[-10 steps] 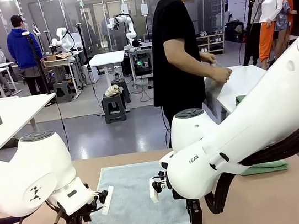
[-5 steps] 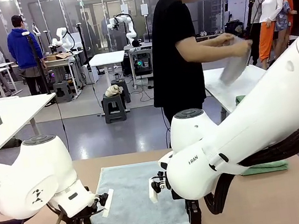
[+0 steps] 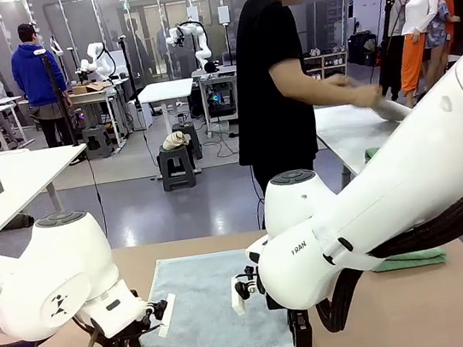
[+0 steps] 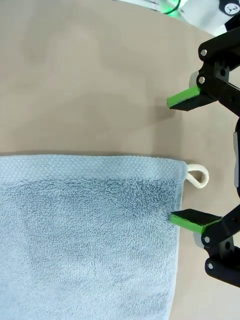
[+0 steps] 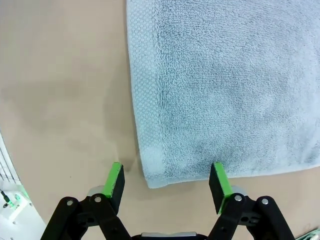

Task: Fold the towels and place them in the basket.
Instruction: When a person lays out a Towel with hook on the table, fold it in half twice.

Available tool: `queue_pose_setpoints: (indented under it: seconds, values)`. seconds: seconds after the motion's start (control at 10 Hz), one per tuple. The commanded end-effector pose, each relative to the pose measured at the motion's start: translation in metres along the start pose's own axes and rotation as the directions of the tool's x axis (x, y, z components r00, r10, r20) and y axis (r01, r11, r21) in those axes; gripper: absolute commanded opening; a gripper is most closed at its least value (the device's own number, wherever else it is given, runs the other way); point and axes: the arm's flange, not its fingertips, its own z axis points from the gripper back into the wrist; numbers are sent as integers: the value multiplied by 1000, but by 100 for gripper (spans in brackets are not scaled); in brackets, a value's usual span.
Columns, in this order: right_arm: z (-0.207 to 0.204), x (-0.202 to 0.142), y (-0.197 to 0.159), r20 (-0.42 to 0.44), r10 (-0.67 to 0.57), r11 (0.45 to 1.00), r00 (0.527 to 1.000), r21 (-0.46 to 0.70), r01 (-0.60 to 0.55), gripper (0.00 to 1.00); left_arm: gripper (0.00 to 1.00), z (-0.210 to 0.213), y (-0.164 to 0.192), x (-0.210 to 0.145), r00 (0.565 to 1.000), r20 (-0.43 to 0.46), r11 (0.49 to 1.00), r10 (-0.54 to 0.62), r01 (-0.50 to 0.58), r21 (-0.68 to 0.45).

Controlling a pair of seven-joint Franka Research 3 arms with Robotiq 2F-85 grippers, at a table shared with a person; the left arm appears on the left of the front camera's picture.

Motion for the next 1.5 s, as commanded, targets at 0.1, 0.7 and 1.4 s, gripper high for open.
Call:
queue_pose_setpoints:
  seconds: [0.1,0.7,1.4]
  values:
    - [-5,-1,-5,12,17,1000,1000,-3,-17,85,100,-4,5,1,1000,13,1000,-7,7,25]
    - [-6,0,-6,14,13,1000,1000,8,-13,45,60,-1,4,1,1000,-10,998,-8,8,57]
    - [0,1,-6,1,9,1000,1000,-2,-9,0,0,2,5,1,1000,-16,998,-10,11,66]
